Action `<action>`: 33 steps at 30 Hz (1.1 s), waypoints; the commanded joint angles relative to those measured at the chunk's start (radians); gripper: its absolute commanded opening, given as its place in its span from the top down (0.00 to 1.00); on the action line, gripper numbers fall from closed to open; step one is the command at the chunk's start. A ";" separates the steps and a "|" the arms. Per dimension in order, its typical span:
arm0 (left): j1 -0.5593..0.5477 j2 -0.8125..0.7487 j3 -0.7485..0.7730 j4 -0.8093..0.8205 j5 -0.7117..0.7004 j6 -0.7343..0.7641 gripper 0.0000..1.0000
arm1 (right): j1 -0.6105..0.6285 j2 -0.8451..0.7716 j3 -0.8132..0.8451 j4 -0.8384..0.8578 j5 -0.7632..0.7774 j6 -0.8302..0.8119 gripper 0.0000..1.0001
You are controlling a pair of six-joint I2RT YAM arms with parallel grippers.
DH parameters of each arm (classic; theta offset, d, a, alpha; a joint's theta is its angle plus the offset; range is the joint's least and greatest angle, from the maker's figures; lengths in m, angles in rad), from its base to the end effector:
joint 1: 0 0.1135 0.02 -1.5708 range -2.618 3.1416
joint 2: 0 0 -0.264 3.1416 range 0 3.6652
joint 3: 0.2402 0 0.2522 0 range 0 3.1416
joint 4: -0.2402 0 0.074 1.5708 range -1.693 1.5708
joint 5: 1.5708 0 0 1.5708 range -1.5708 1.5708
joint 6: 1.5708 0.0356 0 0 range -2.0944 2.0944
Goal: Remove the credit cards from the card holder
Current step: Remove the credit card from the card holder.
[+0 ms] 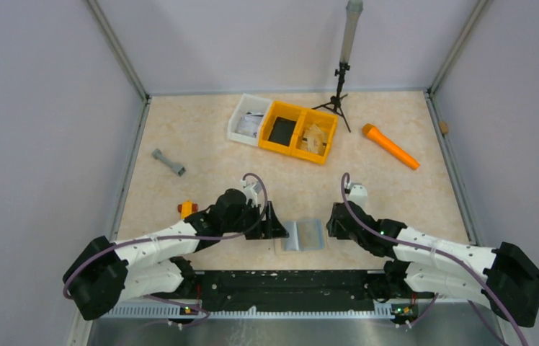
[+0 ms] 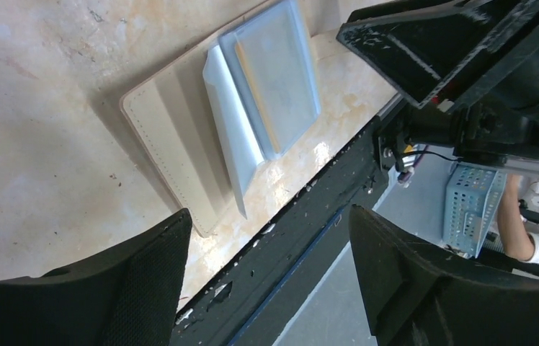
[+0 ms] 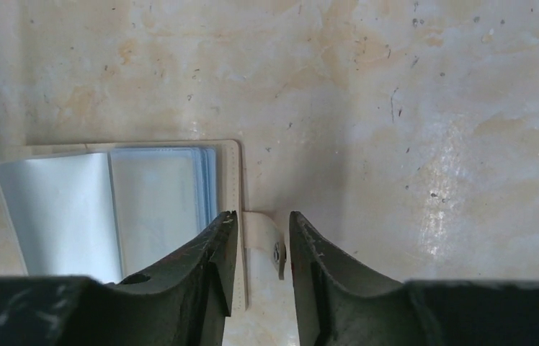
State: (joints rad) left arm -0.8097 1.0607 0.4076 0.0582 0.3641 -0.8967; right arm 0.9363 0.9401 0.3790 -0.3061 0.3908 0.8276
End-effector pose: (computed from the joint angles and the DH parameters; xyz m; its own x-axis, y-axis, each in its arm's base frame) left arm 0.1363 -0.1615 0.1826 -0.9288 -0.0834 -0.3610 0.2473 0.5860 -0.7716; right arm 0.1134 0.1311 0.1656 -0.7466 0.1342 -0.6516 -0.0722 0.9573 0.2798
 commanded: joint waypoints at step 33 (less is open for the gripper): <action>-0.201 0.201 0.203 -0.018 -0.152 -0.070 0.23 | -0.014 -0.234 0.088 0.070 -0.287 0.031 1.00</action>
State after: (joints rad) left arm -1.0080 1.2156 0.5800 -0.0563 0.2043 -0.9504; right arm 0.9310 0.7265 0.4137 -0.2787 0.1448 0.8425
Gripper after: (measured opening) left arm 0.755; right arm 0.026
